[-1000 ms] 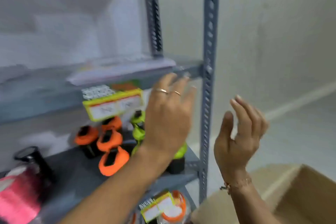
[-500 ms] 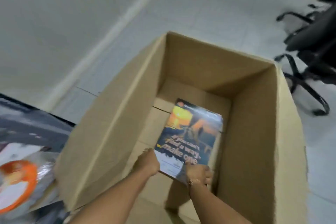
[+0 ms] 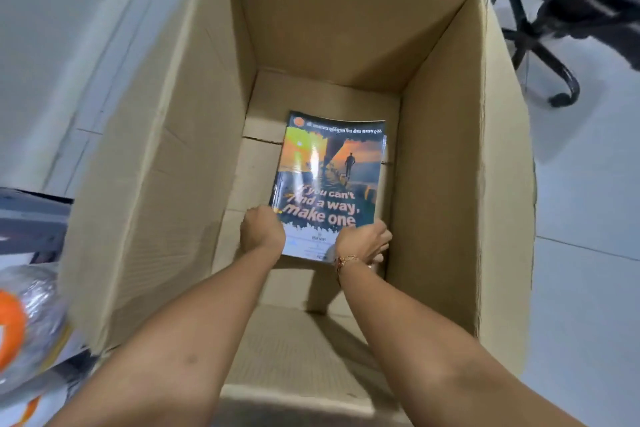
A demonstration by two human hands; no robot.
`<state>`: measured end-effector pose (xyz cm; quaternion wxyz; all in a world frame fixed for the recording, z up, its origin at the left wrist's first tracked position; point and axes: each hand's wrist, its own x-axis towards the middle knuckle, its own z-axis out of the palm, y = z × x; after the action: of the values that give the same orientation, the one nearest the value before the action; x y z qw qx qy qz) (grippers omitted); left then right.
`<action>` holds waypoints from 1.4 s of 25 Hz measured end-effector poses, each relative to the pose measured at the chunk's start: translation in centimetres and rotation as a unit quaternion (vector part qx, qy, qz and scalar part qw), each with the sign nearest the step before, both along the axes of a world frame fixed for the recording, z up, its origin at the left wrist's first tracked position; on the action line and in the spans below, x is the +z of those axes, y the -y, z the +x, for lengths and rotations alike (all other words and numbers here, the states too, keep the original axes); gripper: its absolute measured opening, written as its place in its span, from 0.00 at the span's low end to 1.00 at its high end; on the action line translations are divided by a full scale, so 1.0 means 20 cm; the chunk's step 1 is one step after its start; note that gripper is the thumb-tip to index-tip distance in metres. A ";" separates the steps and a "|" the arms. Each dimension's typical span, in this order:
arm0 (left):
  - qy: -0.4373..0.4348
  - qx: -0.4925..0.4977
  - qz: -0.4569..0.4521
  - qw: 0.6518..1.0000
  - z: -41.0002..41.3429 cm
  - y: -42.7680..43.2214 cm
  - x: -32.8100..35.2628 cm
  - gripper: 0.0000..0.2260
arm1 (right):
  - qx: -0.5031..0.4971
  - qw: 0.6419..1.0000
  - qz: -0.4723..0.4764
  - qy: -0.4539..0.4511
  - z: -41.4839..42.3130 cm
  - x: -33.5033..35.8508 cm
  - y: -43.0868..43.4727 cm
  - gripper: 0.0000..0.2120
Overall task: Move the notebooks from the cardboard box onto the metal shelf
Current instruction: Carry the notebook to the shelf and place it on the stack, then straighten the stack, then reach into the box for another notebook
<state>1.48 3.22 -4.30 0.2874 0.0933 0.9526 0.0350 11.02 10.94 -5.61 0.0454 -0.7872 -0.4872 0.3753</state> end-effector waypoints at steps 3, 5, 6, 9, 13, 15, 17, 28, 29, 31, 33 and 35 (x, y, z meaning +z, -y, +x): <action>-0.056 -0.058 0.034 0.996 -0.02 0.02 0.21 0.10 | -0.013 0.997 0.035 -0.063 -0.04 0.19 0.05 0.16; -0.109 -0.071 0.090 0.987 -0.04 0.08 0.45 0.10 | -0.005 0.987 0.089 -0.137 -0.04 0.38 0.08 0.15; -0.148 -0.075 0.129 0.978 -0.03 0.16 0.58 0.10 | 0.015 0.974 0.134 -0.183 -0.04 0.50 0.12 0.15; -0.316 -0.085 0.258 0.909 0.06 0.48 1.00 0.18 | 0.075 0.898 0.267 -0.342 -0.02 0.89 0.27 0.16; -0.565 -0.037 0.358 0.742 0.18 1.07 1.61 0.17 | 0.090 0.748 0.347 -0.559 -0.13 1.52 0.72 0.16; -0.653 0.007 0.339 0.677 0.25 1.36 1.92 0.19 | 0.146 0.674 0.344 -0.638 -0.21 1.82 0.97 0.21; -0.725 0.052 0.291 0.622 0.32 1.58 2.17 0.19 | 0.228 0.619 0.337 -0.672 -0.29 2.09 1.15 0.28; -0.582 0.326 0.059 0.742 0.20 1.99 3.02 0.14 | 0.661 0.503 0.377 -0.409 -0.91 3.12 1.68 0.12; -0.545 0.342 0.051 0.764 0.19 2.00 3.01 0.14 | 0.685 0.520 0.371 -0.351 -0.92 3.11 1.69 0.13; -0.511 0.357 0.041 0.781 0.19 2.02 2.99 0.15 | 0.702 0.522 0.379 -0.302 -0.93 3.11 1.70 0.14; -0.536 0.345 -0.018 0.770 0.19 1.99 2.99 0.15 | 0.676 0.499 0.421 -0.343 -0.90 3.07 1.68 0.15; -0.646 0.262 -0.095 0.711 0.16 1.88 2.94 0.14 | 0.555 0.441 0.499 -0.498 -0.80 2.93 1.58 0.14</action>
<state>4.73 -34.34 54.50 -0.4111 -0.1878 0.8906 -0.0507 -4.99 -20.72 52.99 0.4469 0.1327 -0.8170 0.3394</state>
